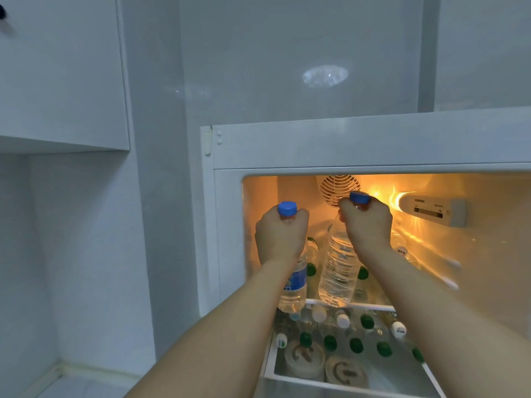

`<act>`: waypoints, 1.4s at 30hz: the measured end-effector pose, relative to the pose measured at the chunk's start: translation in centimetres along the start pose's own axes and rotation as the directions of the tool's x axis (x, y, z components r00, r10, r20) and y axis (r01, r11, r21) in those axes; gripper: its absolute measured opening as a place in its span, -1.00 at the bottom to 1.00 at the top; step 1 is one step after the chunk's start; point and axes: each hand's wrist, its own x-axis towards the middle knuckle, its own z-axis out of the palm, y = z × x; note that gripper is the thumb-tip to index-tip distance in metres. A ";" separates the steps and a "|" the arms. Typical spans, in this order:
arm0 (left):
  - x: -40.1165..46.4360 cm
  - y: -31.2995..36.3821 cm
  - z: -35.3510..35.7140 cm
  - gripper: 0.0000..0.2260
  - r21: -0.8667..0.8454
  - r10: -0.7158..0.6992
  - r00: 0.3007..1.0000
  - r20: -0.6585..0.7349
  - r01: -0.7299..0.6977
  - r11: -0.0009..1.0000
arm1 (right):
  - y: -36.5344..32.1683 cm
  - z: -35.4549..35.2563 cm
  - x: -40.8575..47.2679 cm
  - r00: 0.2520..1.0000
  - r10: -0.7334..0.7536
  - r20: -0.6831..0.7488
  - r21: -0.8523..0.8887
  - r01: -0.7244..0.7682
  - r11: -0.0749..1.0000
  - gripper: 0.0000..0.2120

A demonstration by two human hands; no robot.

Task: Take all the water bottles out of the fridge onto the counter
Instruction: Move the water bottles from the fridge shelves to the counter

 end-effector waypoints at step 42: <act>-20.6 -1.1 -54.0 -0.78 0.326 0.000 0.592 -0.806 0.444 0.834 | -22.9 20.6 -46.9 0.409 -0.211 0.888 0.370 -0.361 0.856 -0.73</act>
